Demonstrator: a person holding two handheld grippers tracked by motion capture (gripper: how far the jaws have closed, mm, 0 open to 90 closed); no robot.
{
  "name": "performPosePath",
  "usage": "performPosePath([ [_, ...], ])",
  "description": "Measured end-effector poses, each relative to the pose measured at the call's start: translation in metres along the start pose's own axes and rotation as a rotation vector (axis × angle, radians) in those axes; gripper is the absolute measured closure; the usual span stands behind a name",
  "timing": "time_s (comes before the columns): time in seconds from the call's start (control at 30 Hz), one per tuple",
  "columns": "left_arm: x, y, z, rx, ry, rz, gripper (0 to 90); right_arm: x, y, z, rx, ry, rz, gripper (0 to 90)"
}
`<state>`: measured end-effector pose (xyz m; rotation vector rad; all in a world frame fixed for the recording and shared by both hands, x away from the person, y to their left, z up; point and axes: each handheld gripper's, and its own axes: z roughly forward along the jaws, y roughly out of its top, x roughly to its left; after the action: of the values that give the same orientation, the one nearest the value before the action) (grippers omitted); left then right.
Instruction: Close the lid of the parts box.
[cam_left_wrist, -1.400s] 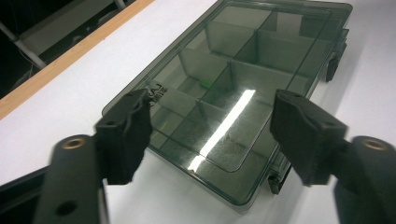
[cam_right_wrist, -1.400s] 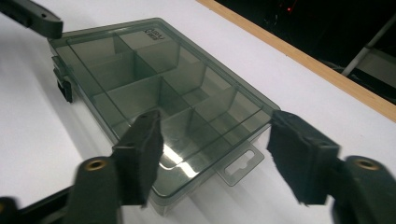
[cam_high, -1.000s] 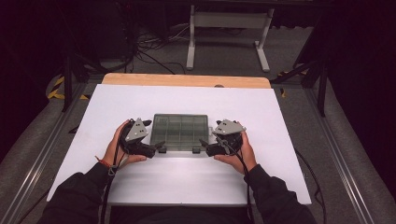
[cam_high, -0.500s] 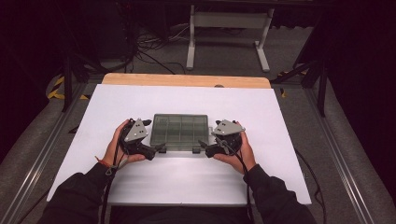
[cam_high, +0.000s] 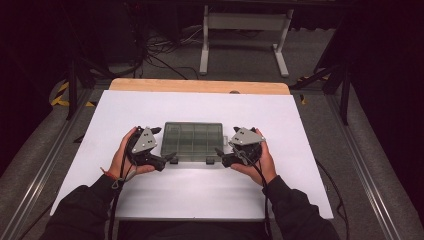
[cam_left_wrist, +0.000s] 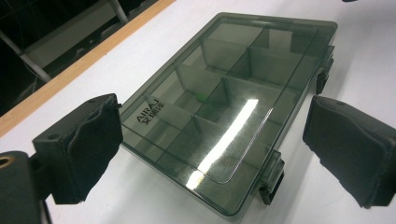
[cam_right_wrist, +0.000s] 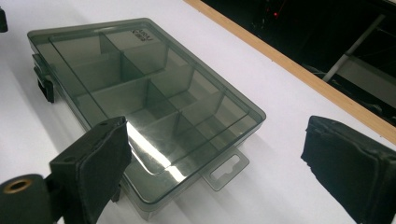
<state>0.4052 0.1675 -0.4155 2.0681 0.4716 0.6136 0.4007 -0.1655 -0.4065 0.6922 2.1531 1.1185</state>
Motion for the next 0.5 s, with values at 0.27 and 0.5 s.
performPosePath([
  [0.27,0.0,0.001,-0.008,-0.009,0.014,0.0,5.4,-0.001,0.001,-0.007,-0.009,-0.018,-0.006,8.4],
  [0.5,0.003,0.0,-0.014,-0.007,0.022,0.004,5.4,-0.004,0.0,-0.014,-0.019,-0.034,-0.002,10.7],
])
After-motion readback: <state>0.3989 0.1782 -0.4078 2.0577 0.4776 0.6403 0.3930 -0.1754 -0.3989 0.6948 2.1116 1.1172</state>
